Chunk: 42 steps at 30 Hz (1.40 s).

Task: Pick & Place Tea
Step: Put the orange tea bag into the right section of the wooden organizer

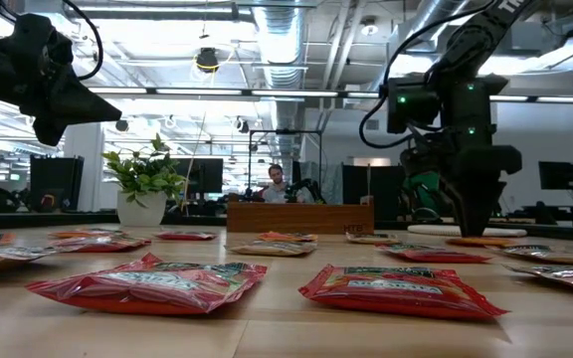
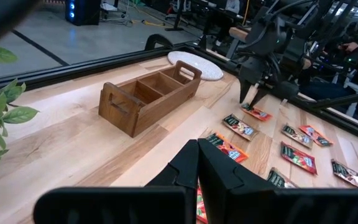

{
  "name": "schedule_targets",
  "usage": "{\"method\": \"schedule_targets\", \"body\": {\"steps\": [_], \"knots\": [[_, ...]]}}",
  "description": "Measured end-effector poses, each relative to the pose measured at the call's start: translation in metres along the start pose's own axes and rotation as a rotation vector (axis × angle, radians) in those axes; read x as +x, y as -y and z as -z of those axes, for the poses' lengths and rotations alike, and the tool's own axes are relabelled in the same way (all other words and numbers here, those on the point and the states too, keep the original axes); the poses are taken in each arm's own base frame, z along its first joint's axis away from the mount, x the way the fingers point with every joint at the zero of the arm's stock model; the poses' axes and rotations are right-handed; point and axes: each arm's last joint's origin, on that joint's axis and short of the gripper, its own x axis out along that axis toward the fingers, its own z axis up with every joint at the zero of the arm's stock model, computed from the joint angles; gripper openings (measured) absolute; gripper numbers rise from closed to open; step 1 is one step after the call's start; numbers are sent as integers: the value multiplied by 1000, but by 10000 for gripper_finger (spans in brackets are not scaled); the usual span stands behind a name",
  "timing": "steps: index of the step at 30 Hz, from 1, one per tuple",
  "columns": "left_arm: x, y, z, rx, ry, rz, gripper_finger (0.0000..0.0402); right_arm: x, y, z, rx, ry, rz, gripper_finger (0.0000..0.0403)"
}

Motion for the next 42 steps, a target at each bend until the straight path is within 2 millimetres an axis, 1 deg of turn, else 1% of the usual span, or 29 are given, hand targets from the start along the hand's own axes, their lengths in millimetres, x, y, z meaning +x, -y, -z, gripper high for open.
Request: {"method": "schedule_targets", "body": {"steps": [6, 12, 19, 24, 29, 33, 36, 38, 40, 42], "knots": [[0, 0, 0, 0, 0, 0, 0, 0, 3, 0, 16, -2, -10, 60], [0, 0, 0, 0, 0, 0, 0, -3, 4, 0, 23, -16, -36, 9], [0, 0, 0, 0, 0, 0, 0, -15, 3, -8, 14, 2, -29, 3], [0, 0, 0, -1, 0, 0, 0, -27, 2, -14, 14, -6, -16, 1], [0, 0, 0, -1, 0, 0, 0, -54, 1, -26, 2, -6, 48, 1], [0, 0, 0, -1, 0, 0, 0, -86, -2, -44, -61, 71, 143, 1], [0, 0, 0, -1, 0, 0, 0, -113, -5, -59, -139, 170, 251, 1], [0, 0, 0, 0, 0, 0, 0, -130, -6, -68, -197, 233, 353, 0], [0, 0, 0, 0, 0, 0, 0, -142, -6, -76, -256, 290, 448, 0], [0, 0, 0, 0, 0, 0, 0, -150, -4, -82, -301, 338, 515, 0]]}}
